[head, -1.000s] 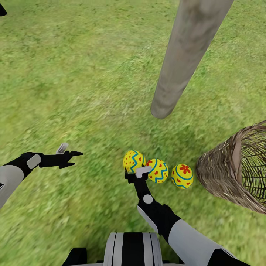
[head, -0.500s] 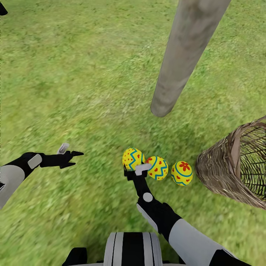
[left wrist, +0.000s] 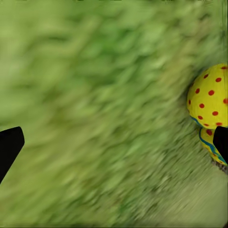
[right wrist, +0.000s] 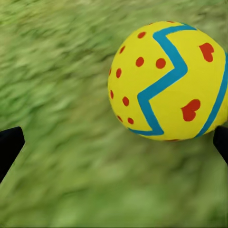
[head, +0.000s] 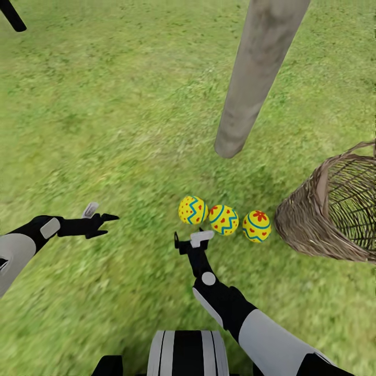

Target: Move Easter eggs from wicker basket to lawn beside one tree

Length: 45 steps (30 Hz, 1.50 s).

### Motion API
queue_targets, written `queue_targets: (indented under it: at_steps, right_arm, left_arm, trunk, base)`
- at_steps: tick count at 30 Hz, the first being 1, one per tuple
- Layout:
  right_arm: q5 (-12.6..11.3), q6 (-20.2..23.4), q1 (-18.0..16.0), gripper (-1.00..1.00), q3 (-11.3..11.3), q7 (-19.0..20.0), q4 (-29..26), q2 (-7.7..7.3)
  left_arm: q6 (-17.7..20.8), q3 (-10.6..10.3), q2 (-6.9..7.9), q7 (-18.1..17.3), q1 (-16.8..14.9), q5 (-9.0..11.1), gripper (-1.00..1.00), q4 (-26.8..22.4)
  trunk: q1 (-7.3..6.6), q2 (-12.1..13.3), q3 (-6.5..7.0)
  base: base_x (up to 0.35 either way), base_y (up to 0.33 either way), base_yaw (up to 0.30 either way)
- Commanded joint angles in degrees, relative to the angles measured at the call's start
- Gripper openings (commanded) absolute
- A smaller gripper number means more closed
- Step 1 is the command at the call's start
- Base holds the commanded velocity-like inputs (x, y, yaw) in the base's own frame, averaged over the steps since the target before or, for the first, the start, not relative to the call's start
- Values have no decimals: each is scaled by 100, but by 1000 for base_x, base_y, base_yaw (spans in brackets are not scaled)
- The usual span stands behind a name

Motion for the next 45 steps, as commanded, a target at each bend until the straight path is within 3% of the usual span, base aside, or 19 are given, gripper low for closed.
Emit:
queue_targets:
  at_steps: [1,5,12,23,27,33,45]
  right_arm:
    - [-59,-42,-8,100,37,-27,0,-6]
    - [-54,-44,-8,100,39,-25,-59,-15]
    - [-54,-50,-8,100,37,-23,-65,-17]
    - [-54,-79,1,100,37,-15,-65,-21]
    - [-19,-164,8,100,37,-15,-64,-20]
    - [262,-344,13,100,38,-23,-54,-17]
    - [306,-360,13,100,42,-31,-44,-17]
  left_arm:
    - [25,-55,1,-16,-3,39,100,-2]
    - [31,-59,-28,-16,-5,39,100,-2]
    - [22,-64,-118,-7,-7,39,100,-2]
    - [-18,-55,-115,-16,16,39,100,-2]
    - [-28,-55,-115,-11,34,39,100,-2]
    - [-36,-63,-119,-7,125,39,100,-3]
    - [-36,-61,-122,-7,147,35,100,-2]
  trunk:
    - [-3,0,20]
    - [-14,6,108]
    - [-14,6,108]
    - [-14,6,149]
    - [-24,11,273]
    - [-40,19,459]
    - [-71,35,827]
  base:
    - [-19,2,0]
    - [-4,0,0]
    - [0,0,0]
    - [-325,0,-42]
    - [-342,0,-76]
    - [-279,0,-70]
    - [-25,0,-102]
